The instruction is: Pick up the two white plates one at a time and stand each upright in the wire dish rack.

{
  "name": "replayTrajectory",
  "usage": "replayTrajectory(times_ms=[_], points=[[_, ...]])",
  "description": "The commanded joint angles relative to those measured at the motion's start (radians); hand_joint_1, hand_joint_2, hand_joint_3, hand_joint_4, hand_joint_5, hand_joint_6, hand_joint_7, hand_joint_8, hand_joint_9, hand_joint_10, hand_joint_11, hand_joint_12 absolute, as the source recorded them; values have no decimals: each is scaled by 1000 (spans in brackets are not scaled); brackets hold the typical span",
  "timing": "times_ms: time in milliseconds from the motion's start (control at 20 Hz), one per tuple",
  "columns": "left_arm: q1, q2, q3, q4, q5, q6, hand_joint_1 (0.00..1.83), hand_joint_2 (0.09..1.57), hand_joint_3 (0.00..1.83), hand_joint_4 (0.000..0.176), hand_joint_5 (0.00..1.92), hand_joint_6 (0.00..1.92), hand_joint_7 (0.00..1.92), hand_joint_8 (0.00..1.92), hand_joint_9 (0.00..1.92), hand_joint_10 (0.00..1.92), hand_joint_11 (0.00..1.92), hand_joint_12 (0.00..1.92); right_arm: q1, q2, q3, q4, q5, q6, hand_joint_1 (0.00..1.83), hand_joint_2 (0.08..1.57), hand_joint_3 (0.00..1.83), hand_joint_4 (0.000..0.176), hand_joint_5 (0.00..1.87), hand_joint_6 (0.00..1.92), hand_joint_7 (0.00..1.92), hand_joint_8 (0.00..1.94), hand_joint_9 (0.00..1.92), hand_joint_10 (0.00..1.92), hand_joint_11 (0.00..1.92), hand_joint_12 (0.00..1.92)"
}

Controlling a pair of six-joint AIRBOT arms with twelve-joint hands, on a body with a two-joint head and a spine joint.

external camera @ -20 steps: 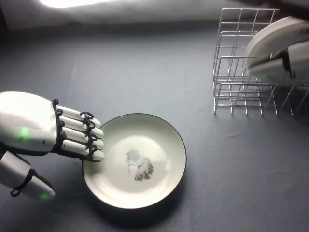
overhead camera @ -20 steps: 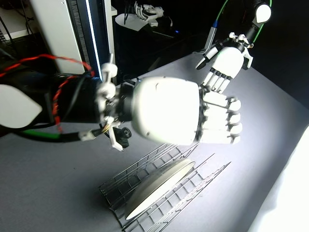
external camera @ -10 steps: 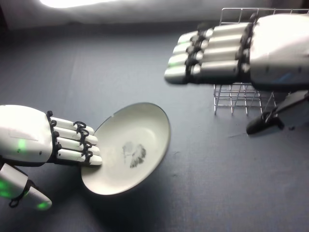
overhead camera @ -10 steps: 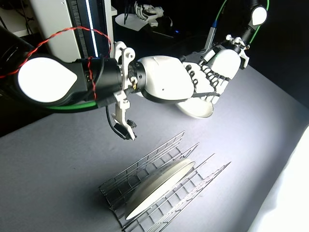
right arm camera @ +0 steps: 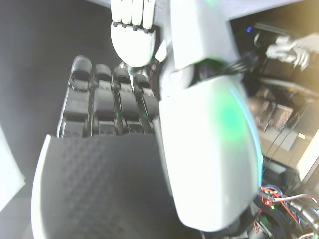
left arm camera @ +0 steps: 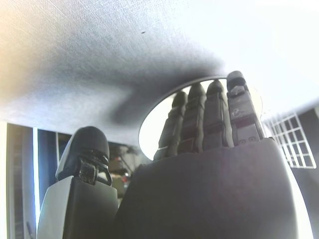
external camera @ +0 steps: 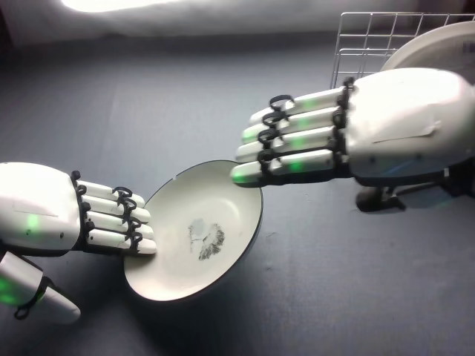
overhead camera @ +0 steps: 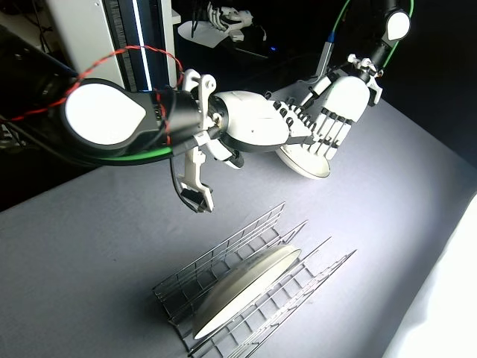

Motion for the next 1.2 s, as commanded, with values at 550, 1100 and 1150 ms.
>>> replayTrajectory(times_ms=[550, 1100, 1150], points=[[8, -11, -9, 22, -55, -7, 0, 1290, 3, 0, 131, 17, 113, 18, 66, 21, 38, 18, -58, -153, -4, 56, -117, 0, 1597, 1099, 4, 0, 0, 0, 0, 0, 0, 0, 14, 6], [6, -13, -9, 22, -55, -7, 0, 1279, 0, 0, 108, 8, 92, 6, 51, 9, 20, 15, -52, -338, 88, 56, -217, 0, 1634, 1135, 13, 0, 0, 0, 0, 0, 0, 0, 19, 25], [6, -13, -9, 22, -55, -7, 0, 1284, 0, 0, 107, 6, 83, 2, 40, 3, 15, 14, -47, -357, 99, 56, -248, 0, 1650, 1133, 11, 0, 0, 0, 0, 0, 0, 0, 15, 27]])
